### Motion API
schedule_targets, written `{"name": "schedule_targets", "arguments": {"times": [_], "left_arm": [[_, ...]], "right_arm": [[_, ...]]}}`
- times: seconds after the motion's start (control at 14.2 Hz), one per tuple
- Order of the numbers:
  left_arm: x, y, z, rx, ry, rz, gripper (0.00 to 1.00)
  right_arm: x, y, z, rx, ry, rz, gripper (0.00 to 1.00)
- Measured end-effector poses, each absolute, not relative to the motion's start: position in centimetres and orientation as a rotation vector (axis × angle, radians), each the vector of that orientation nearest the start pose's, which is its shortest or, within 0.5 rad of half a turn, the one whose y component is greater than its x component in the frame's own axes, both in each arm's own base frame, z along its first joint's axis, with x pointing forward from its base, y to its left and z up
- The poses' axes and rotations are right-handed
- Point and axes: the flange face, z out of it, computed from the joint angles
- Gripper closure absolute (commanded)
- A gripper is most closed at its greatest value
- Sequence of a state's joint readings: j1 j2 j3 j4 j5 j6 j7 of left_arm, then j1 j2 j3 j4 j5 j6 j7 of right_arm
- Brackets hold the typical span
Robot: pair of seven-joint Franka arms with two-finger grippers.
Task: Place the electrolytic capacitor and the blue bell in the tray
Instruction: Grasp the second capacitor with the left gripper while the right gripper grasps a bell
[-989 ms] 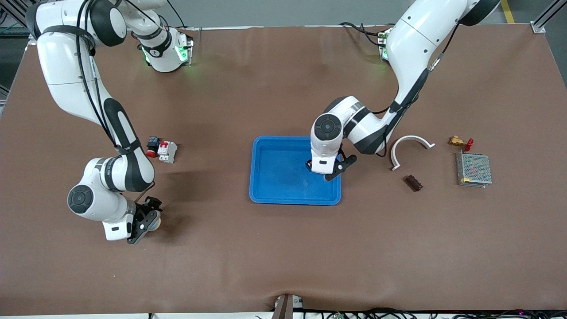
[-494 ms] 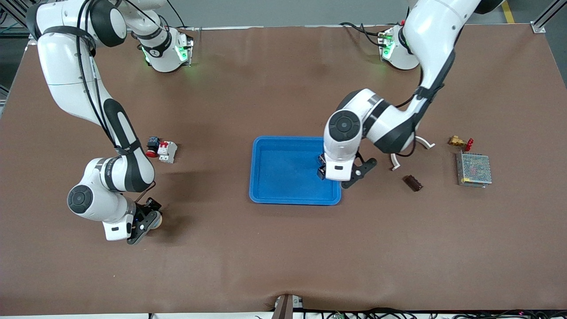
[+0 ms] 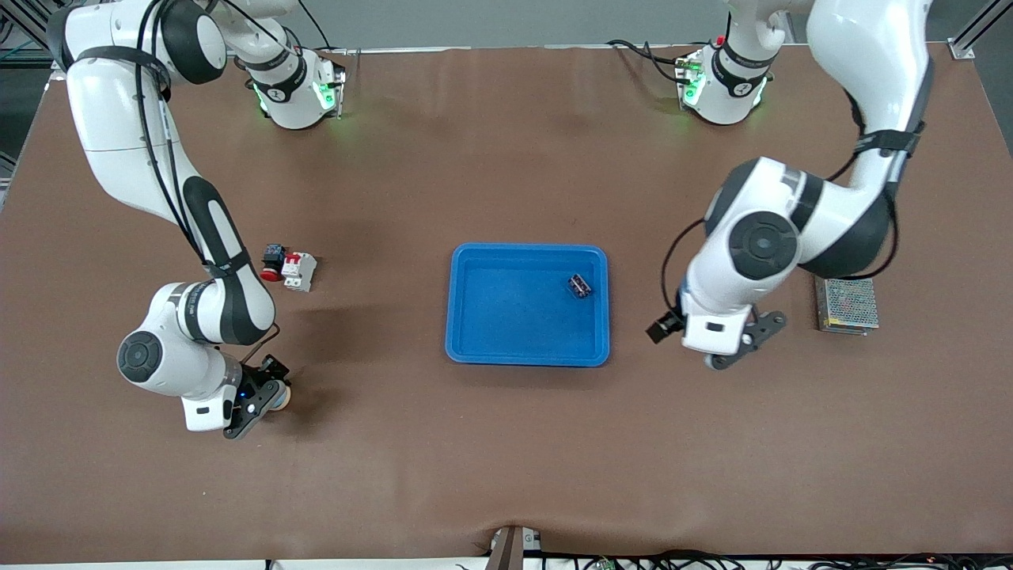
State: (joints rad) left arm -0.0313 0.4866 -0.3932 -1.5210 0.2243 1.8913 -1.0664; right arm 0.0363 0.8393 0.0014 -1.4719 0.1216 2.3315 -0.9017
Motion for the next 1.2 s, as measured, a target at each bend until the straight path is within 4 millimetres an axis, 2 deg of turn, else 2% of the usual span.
{"name": "schedule_targets", "arguments": {"times": [0.21, 0.42, 0.57, 0.78, 0.99, 1.2], "left_arm": [[65.2, -18.4, 38.7, -2.899, -0.989, 0.073, 0.00], [65.4, -14.4, 36.9, -2.851, -1.061, 0.124, 0.00], [65.1, -12.0, 34.9, -2.825, -1.100, 0.157, 0.00], [64.6, -9.0, 31.4, -2.824, -1.163, 0.152, 0.00], [63.3, -8.1, 27.6, -2.843, -1.182, 0.146, 0.01], [62.1, -7.3, 25.1, -2.846, -1.190, 0.151, 0.10]], "right_arm": [[72.8, 3.6, 20.0, -2.804, -1.195, -0.052, 0.41], [73.4, 5.6, 22.0, -2.840, -1.064, -0.036, 0.41], [73.3, 8.6, 23.6, -2.880, -0.935, -0.038, 0.41], [72.6, 14.7, 26.6, -2.934, -0.737, -0.056, 0.41], [71.2, 20.1, 28.8, -2.967, -0.558, -0.032, 0.41], [69.7, 24.3, 30.1, -2.989, -0.407, -0.014, 0.41]]}}
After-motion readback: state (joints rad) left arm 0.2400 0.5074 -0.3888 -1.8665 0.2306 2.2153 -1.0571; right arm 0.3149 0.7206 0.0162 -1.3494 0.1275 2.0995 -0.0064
